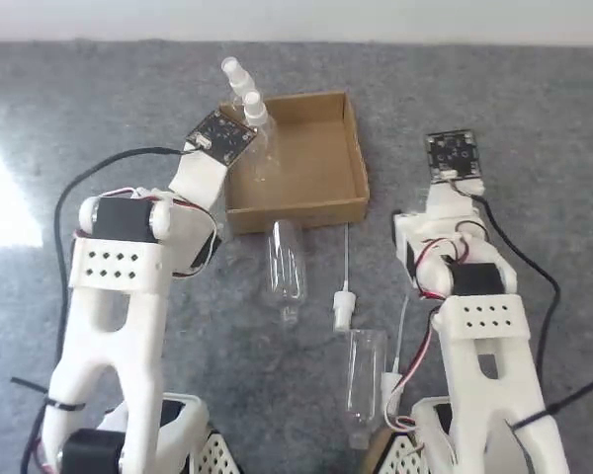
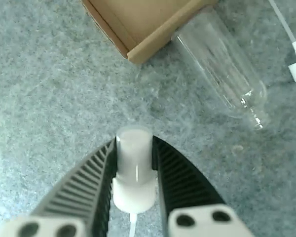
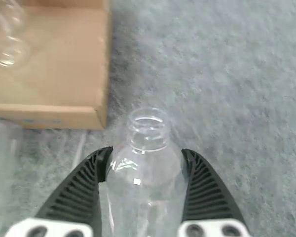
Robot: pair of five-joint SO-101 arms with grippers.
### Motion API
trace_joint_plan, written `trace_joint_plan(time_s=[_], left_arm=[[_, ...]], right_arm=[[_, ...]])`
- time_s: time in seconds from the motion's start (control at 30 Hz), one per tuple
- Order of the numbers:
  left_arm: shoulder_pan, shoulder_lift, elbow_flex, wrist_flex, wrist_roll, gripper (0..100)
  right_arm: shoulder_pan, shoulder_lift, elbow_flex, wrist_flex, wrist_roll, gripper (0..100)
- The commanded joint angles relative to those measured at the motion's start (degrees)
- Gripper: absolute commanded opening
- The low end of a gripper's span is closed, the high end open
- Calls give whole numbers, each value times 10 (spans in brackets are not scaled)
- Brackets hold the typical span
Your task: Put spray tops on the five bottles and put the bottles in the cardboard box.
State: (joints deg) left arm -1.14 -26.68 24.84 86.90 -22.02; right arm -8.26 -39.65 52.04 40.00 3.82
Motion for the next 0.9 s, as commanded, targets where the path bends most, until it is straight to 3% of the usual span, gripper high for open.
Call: trace_joint_plan(time_s=[0.0,0.37,0.63,0.87], left_arm=[[-3,-28,-32,5,10,10],[-3,-29,-73,6,73,10],[4,-149,-96,-33,174,10],[4,-165,-100,-76,244,10]], right_arm=[[-28,-26,-57,-13,15,34],[-143,-27,-144,-9,15,34],[-148,-132,-74,-27,15,34],[-153,-170,-33,-29,11,34]])
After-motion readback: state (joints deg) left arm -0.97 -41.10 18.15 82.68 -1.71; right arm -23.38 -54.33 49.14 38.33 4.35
